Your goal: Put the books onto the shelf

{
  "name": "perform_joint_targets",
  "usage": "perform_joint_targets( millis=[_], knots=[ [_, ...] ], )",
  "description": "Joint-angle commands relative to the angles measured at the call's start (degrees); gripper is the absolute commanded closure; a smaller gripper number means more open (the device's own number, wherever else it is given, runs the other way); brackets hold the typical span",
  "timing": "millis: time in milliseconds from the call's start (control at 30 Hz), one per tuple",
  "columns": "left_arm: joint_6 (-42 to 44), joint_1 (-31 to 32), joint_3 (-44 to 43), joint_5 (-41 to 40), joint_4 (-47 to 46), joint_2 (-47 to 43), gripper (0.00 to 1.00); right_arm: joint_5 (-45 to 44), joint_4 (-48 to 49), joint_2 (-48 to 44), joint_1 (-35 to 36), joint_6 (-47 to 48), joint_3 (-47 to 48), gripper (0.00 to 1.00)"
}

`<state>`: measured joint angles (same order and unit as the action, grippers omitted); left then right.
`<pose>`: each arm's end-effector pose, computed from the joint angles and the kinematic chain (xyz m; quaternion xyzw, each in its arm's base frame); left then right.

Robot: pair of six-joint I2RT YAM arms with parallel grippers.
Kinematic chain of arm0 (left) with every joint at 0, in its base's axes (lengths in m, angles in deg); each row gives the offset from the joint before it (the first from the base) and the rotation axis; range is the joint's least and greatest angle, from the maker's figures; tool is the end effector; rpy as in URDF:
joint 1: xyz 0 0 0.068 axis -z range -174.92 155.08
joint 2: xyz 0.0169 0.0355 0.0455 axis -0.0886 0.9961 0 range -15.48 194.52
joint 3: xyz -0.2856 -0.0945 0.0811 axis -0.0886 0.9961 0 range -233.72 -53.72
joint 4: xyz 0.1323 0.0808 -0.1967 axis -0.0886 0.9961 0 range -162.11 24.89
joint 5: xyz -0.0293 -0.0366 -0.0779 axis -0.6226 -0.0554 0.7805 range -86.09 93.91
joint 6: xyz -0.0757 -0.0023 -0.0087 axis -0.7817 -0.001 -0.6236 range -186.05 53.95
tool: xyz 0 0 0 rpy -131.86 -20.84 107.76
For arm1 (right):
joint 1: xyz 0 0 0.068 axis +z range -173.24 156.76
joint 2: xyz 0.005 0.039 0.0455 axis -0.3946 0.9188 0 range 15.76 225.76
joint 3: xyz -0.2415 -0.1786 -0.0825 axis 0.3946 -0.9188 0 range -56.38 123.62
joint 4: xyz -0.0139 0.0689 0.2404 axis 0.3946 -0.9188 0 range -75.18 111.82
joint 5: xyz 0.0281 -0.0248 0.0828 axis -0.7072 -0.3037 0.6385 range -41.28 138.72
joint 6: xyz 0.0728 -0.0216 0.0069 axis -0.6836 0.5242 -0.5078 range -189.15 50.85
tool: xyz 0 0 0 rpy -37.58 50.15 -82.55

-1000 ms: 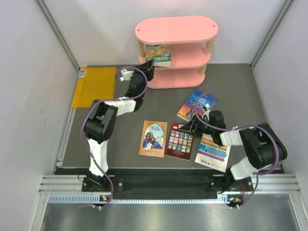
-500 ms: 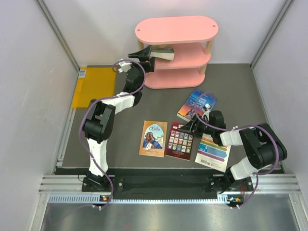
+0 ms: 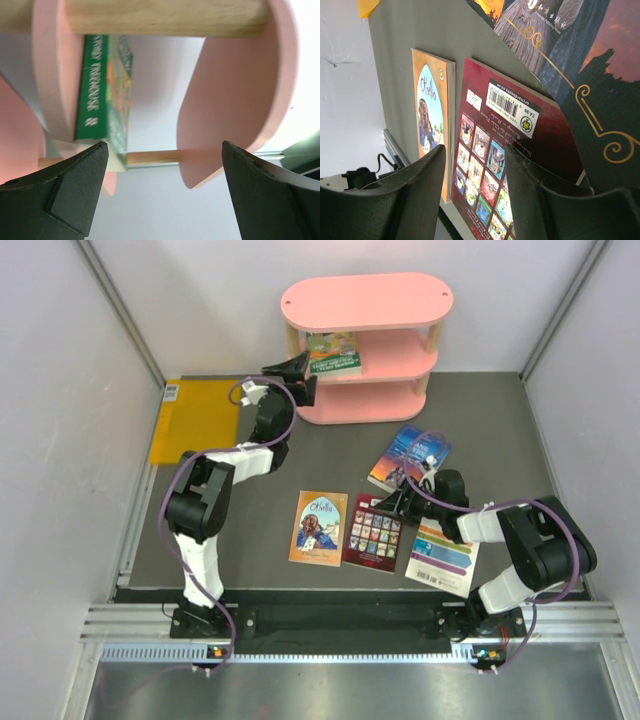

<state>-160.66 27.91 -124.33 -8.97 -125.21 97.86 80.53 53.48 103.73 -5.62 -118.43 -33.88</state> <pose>0.4546 -0.1758 0.3031 -0.4429 0.4649 -0.6150 0.4578 0.2449 0.1134 0.1581 0.1072 0.8514 0.4514 0.2446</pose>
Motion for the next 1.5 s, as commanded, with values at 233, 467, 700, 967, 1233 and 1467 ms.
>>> perform_joint_targets(
  millis=[233,467,700,967,1233,1467],
  knots=[
    [0.9,-3.6,-2.3,2.9,-3.1,-4.3,0.01,0.8,1.1,0.3,1.0,0.4,0.2,0.50],
    [0.0,-3.7,0.0,6.8,-4.8,-5.1,0.01,1.0,1.4,1.2,1.1,0.2,0.3,0.50],
    [1.4,-2.9,2.5,8.1,-3.7,-6.8,0.01,1.1,1.6,1.7,1.0,0.1,0.4,0.50],
    [2.3,-2.5,0.8,8.7,-2.9,-4.4,0.01,1.3,1.8,1.9,1.0,0.1,0.4,0.50],
    [3.4,-2.4,-1.7,9.4,-0.9,-2.7,0.01,1.6,1.9,2.7,1.0,0.1,0.8,0.50],
    [3.9,-2.4,-2.8,9.6,0.8,-1.6,0.01,1.9,2.1,3.2,1.1,0.1,1.1,0.50]
  ],
)
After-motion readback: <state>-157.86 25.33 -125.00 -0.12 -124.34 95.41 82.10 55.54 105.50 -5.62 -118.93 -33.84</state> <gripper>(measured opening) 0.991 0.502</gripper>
